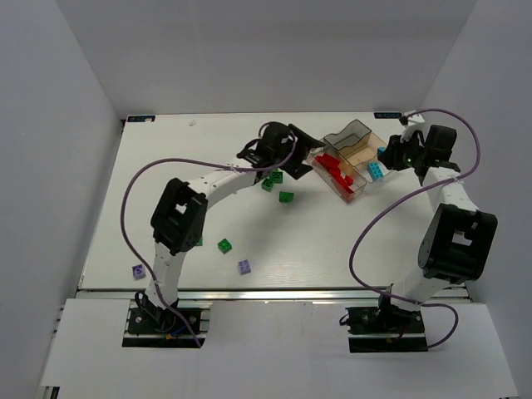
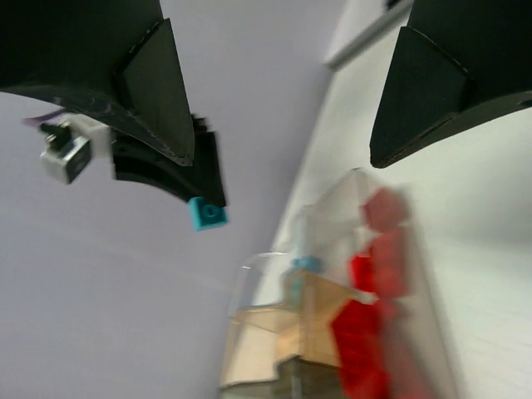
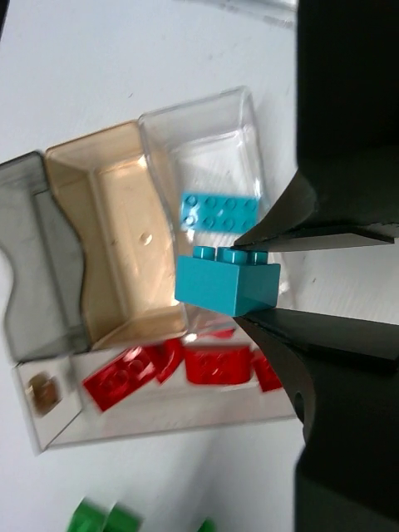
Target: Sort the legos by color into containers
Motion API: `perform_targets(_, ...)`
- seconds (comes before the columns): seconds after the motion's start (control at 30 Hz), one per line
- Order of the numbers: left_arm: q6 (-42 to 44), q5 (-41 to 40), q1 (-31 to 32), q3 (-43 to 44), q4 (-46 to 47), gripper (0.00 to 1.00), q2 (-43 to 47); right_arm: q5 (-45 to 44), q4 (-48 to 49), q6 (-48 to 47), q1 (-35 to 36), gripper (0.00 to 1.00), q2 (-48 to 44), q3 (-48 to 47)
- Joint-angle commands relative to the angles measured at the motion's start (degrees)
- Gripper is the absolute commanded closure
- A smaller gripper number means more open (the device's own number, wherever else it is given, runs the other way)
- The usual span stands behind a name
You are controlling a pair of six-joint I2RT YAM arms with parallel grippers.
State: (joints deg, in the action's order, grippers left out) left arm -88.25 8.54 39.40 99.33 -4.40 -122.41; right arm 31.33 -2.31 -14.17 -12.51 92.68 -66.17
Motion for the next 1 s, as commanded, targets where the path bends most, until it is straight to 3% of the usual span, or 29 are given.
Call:
perform_targets(0.0,12.2,-3.78,-1.34,-5.62,-8.51,0.04,11.03,-2.94,-11.55,-13.06,-0.93,1.0,1.78,-4.66)
perform_targets(0.07,18.68,-5.79,-1.96,-9.94,-11.74,0.03,16.14,-3.21,-13.68,-16.56,-0.94,1.0,3.28,-6.86)
perform_targets(0.17,27.21,-10.35,-2.48,-8.28,-22.52,0.02,19.74,-3.64,-15.97,-17.72,-0.85,1.0,6.8,-10.46)
perform_targets(0.3,31.55,-18.97,-2.48,-10.29,-31.44,0.02,25.63,-4.17,-20.71,-19.04,-0.32,1.0,13.64,-17.22)
perform_targets(0.37,31.91,-21.27,-2.48,-14.24,-34.61,0.02,30.27,-4.52,-22.74,-19.83,0.03,0.94,15.24,-19.6)
perform_targets(0.43,31.21,-24.35,-2.48,-17.14,-37.33,0.02,33.36,-5.31,-23.01,-21.24,0.3,0.86,16.65,-19.87)
perform_targets(0.57,26.04,-26.81,-3.53,-25.21,-41.56,0.02,40.57,-5.93,-25.29,-22.74,1.0,0.61,18.32,-21.63)
perform_targets(0.67,23.13,-27.69,-4.06,-29.0,-43.67,0.02,44.36,-5.93,-25.38,-22.39,1.52,0.49,18.15,-21.81)
perform_targets(0.8,19.09,-29.01,-4.59,-31.12,-47.62,0.02,45.94,-6.28,-25.03,-21.77,1.44,0.4,16.92,-22.68)
perform_targets(0.97,14.25,-31.38,-5.12,-32.36,-50.44,0.04,46.56,-6.9,-26.61,-22.12,1.35,0.39,14.9,-25.67)
